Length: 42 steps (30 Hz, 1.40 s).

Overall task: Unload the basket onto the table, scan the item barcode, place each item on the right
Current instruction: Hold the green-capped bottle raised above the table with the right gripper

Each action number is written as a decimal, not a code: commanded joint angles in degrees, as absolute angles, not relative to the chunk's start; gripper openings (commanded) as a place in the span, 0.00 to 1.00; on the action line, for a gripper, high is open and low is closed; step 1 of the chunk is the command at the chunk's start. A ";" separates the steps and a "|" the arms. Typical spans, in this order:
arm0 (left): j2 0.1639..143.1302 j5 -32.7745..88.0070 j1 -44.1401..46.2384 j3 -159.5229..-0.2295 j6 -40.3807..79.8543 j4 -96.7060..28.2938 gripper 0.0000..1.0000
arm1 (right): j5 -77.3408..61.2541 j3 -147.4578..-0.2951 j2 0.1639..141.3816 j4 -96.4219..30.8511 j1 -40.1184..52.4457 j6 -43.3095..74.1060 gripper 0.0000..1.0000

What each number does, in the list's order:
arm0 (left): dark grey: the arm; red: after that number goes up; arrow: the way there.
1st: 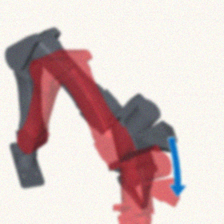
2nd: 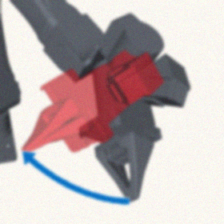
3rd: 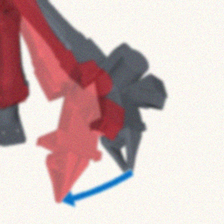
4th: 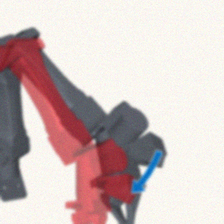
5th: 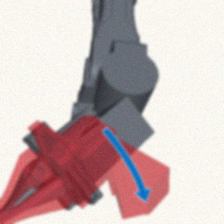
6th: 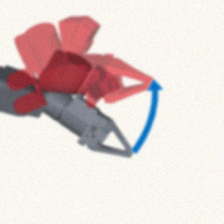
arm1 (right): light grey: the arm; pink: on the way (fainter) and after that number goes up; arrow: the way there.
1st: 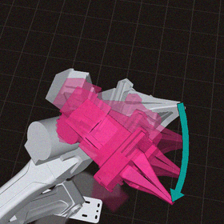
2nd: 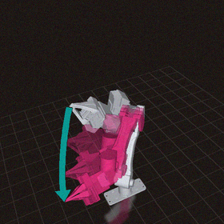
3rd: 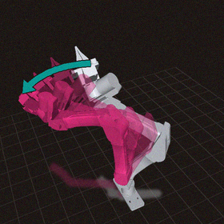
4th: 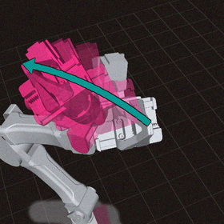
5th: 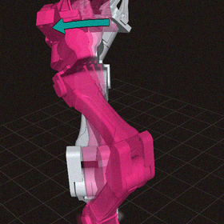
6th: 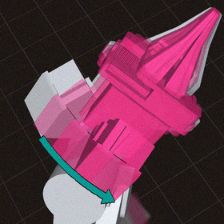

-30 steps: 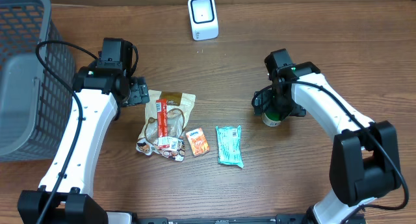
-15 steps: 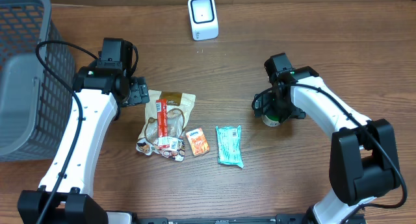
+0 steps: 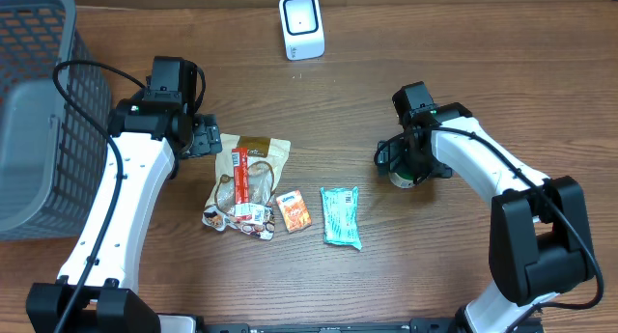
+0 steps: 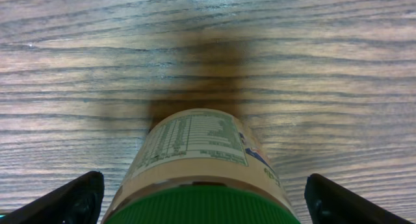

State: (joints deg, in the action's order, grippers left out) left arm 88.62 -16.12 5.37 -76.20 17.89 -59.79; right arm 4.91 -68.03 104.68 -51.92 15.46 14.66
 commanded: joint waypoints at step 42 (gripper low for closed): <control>88.82 -16.67 5.26 -76.23 17.82 -59.70 1.00 | 4.12 -69.17 105.14 -52.75 15.31 5.67 0.77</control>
